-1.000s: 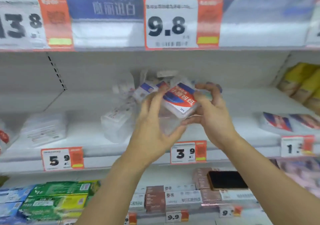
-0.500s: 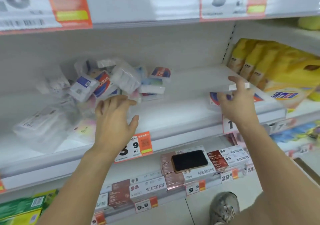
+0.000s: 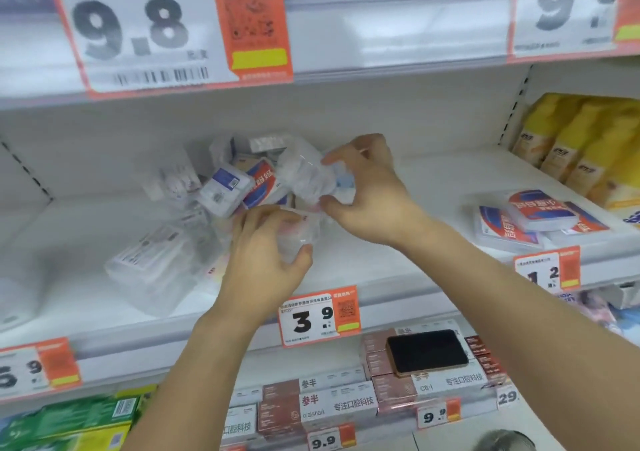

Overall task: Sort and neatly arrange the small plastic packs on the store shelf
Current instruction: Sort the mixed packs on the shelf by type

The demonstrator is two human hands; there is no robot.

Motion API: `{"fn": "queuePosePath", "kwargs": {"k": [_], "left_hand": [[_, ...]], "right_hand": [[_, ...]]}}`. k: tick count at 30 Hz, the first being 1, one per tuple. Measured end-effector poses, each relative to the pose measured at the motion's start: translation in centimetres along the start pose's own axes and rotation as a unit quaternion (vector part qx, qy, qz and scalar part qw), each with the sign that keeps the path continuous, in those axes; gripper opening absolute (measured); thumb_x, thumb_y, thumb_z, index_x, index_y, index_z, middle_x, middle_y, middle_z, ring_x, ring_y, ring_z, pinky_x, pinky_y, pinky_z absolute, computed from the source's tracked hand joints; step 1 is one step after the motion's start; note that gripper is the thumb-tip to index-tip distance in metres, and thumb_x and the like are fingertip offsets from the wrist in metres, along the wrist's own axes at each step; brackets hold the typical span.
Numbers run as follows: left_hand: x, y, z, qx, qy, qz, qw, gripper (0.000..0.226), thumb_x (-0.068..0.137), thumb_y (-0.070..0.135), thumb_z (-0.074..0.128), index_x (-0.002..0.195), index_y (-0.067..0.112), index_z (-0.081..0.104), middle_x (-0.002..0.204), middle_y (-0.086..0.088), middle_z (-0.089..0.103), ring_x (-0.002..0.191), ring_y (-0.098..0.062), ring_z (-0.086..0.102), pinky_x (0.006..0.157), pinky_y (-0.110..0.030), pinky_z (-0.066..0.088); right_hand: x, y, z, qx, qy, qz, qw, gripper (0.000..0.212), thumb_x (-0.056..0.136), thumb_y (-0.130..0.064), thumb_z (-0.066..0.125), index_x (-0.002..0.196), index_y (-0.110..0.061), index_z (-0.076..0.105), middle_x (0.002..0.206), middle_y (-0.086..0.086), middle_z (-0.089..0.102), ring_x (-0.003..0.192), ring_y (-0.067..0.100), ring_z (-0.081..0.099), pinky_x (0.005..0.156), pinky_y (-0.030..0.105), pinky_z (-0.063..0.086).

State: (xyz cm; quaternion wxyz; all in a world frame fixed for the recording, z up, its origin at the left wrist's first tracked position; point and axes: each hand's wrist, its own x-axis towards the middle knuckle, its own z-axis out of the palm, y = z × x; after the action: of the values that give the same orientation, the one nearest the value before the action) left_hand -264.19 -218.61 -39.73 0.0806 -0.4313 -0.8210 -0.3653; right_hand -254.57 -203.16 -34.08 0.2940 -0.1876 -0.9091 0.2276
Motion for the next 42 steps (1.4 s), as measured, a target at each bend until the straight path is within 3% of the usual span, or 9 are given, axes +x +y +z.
{"fn": "queuePosePath", "kwargs": {"k": [5,10,16,22,26,30,34,38,42], "left_hand": [[0.2,-0.1,-1.0,-0.035,-0.005,-0.028,0.999,0.057,0.066,0.033,0.058,0.122,0.028,0.054,0.127,0.011,0.044,0.128,-0.01,0.03,0.105,-0.026,0.031],[1.9,-0.8,-1.5,-0.072,-0.021,-0.092,0.993,0.054,0.075,0.057,0.062,0.124,0.036,0.057,0.123,0.011,0.041,0.127,-0.011,0.029,0.103,-0.022,0.025],[2.3,-2.1,-2.4,-0.055,-0.033,-0.11,0.992,0.038,0.076,0.044,0.075,0.111,0.036,0.066,0.117,0.008,0.037,0.123,-0.008,0.032,0.091,-0.006,0.021],[1.9,-2.6,-3.8,-0.053,-0.045,-0.096,0.993,0.039,0.075,0.048,0.075,0.11,0.035,0.064,0.115,0.012,0.037,0.104,-0.001,0.045,0.073,0.012,0.024],[2.0,-3.1,-4.6,-0.049,-0.042,-0.092,0.994,0.037,0.075,0.049,0.075,0.107,0.032,0.067,0.113,0.013,0.045,0.097,-0.001,0.052,0.073,0.006,0.03],[1.9,-3.0,-5.4,-0.035,-0.039,-0.09,0.995,0.036,0.079,0.044,0.071,0.112,0.03,0.065,0.113,0.011,0.052,0.1,-0.005,0.055,0.073,-0.009,0.035],[1.8,-2.6,-7.3,-0.062,0.051,-0.077,0.994,0.012,0.082,0.029,0.07,0.094,0.03,0.068,0.1,0.013,0.061,0.088,0.005,0.057,0.071,0.002,0.036],[1.6,-3.2,-10.2,-0.002,0.138,-0.103,0.985,0.025,0.08,0.035,0.073,0.101,0.024,0.069,0.103,0.009,0.064,0.093,-0.01,0.056,0.074,-0.013,0.037],[0.6,-5.2,-12.1,0.153,-0.052,-0.235,0.958,0.075,0.07,0.055,0.074,0.135,0.03,0.046,0.126,-0.005,0.051,0.118,-0.027,0.045,0.092,-0.035,0.042]], "right_hand": [[4.5,-1.5,2.9,-0.041,-0.103,0.034,0.993,0.075,0.084,-0.038,0.07,0.148,-0.036,0.03,0.149,0.011,0.031,0.135,0.036,0.036,0.103,0.043,0.041],[3.8,-0.9,2.1,-0.01,-0.044,0.084,0.995,0.04,0.082,-0.021,0.063,0.119,-0.029,0.052,0.117,0.004,0.049,0.098,0.024,0.058,0.076,0.029,0.049],[4.8,-2.2,0.9,-0.069,0.072,0.025,0.995,0.017,0.081,-0.035,0.067,0.08,-0.018,0.065,0.1,0.004,0.055,0.093,0.02,0.055,0.077,0.029,0.045],[10.0,-4.3,4.7,-0.138,-0.225,0.001,0.965,0.051,0.09,-0.036,0.064,0.132,-0.014,0.046,0.119,0.008,0.058,0.105,0.027,0.058,0.084,0.033,0.049],[11.2,-5.2,7.1,-0.147,-0.28,0.033,0.948,0.073,0.084,-0.032,0.073,0.142,-0.012,0.035,0.123,0.008,0.06,0.102,0.024,0.06,0.076,0.03,0.049],[11.2,-4.7,6.8,-0.084,-0.267,0.1,0.955,0.051,0.075,-0.027,0.082,0.116,-0.007,0.06,0.107,0.006,0.067,0.093,0.022,0.065,0.075,0.033,0.054],[10.0,-4.8,4.8,0.07,-0.183,0.118,0.974,0.017,0.071,-0.011,0.08,0.073,-0.009,0.063,0.078,0.01,0.066,0.073,0.03,0.064,0.066,0.038,0.054],[7.3,-5.6,2.1,0.179,-0.071,0.098,0.976,0.027,0.079,-0.019,0.076,0.104,-0.016,0.067,0.099,0.003,0.073,0.09,0.023,0.071,0.081,0.045,0.059],[3.5,-5.7,0.3,0.237,0.004,0.131,0.963,0.025,0.082,-0.026,0.074,0.104,-0.023,0.063,0.096,-0.004,0.073,0.087,0.016,0.071,0.077,0.039,0.058]]}}
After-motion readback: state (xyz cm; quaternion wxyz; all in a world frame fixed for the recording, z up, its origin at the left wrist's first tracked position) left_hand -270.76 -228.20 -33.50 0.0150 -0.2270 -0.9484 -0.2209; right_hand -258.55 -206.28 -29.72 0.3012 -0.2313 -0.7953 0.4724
